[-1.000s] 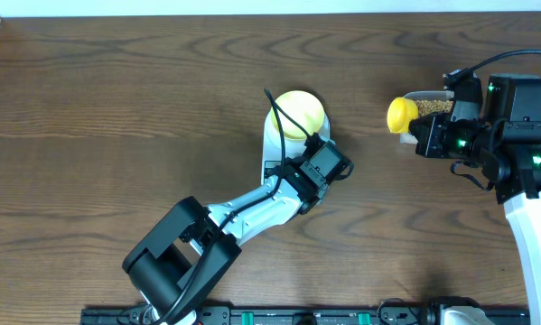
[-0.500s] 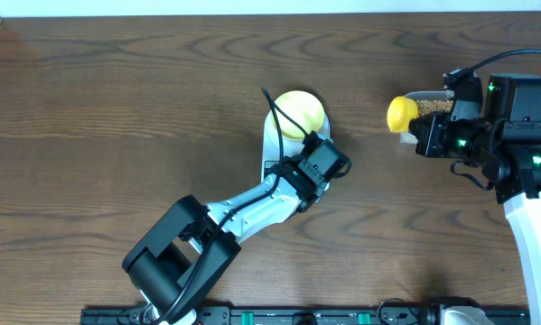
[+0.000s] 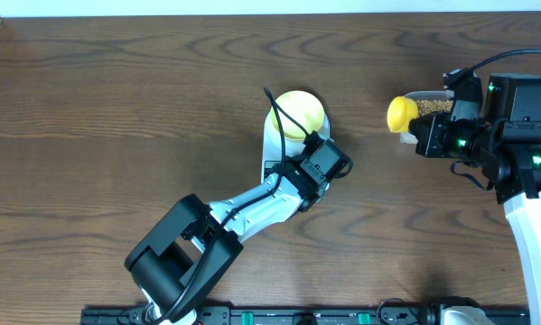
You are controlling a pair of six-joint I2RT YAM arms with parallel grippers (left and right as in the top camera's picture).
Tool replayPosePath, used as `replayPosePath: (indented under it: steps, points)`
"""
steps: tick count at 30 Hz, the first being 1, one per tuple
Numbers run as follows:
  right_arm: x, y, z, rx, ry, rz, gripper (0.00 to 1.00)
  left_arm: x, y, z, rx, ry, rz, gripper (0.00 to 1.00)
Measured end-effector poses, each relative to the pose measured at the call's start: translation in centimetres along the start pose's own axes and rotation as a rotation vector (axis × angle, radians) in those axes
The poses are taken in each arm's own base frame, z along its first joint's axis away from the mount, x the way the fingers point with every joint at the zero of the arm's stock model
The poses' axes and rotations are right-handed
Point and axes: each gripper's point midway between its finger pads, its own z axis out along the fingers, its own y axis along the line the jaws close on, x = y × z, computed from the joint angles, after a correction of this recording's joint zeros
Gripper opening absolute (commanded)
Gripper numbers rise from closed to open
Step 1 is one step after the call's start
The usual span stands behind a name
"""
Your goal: Scoop item into bowl and weigh 50g on scale
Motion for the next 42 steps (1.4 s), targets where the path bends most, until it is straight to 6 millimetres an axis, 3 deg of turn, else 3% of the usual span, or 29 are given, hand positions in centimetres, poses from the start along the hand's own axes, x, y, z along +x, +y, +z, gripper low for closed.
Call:
replayPosePath:
  steps: [10, 14, 22, 28, 32, 36, 37, 38, 39, 40, 42]
  points:
    - [0.0, 0.0, 0.0, 0.000, 0.000, -0.002, 0.01, 0.1, 0.1, -0.4, 0.003, 0.006, 0.000, 0.07]
    - [0.0, 0.0, 0.0, 0.000, 0.000, -0.002, 0.02, 0.6, 0.5, -1.6, 0.010, 0.021, 0.004, 0.07]
    - [0.0, 0.0, 0.0, 0.000, 0.002, -0.002, 0.01, -1.4, 1.9, -7.8, 0.048, -0.071, -0.025, 0.08]
    - [0.4, -0.1, 0.0, 0.003, 0.016, 0.004, 0.01, -2.2, 4.4, -12.8, 0.016, -0.154, -0.018, 0.08]
    - [0.5, -0.1, 0.0, 0.004, 0.018, 0.000, 0.01, -1.9, 5.9, -15.5, -0.002, -0.185, -0.018, 0.08]
    - [0.7, -0.2, 0.0, 0.008, 0.027, -0.002, 0.01, -0.3, 7.0, -16.8, -0.022, -0.147, 0.000, 0.09]
    - [0.7, -0.2, 0.0, 0.009, 0.030, -0.002, 0.01, 0.0, 7.2, -16.8, -0.028, -0.138, 0.004, 0.17]
    - [0.8, -0.2, 0.0, 0.009, 0.030, -0.002, 0.01, 0.2, 7.3, -16.8, -0.031, -0.131, 0.007, 0.32]
    - [0.8, -0.2, 0.0, 0.009, 0.030, -0.005, 0.01, 0.4, 7.4, -16.8, -0.035, -0.125, 0.007, 0.55]
    - [0.8, -0.2, 0.0, 0.009, 0.030, -0.008, 0.01, 0.6, 7.4, -16.8, -0.039, -0.117, 0.013, 0.99]
    - [0.7, -0.2, 0.0, 0.009, 0.030, -0.014, 0.01, 0.6, 7.5, -16.8, -0.042, -0.117, 0.014, 0.99]
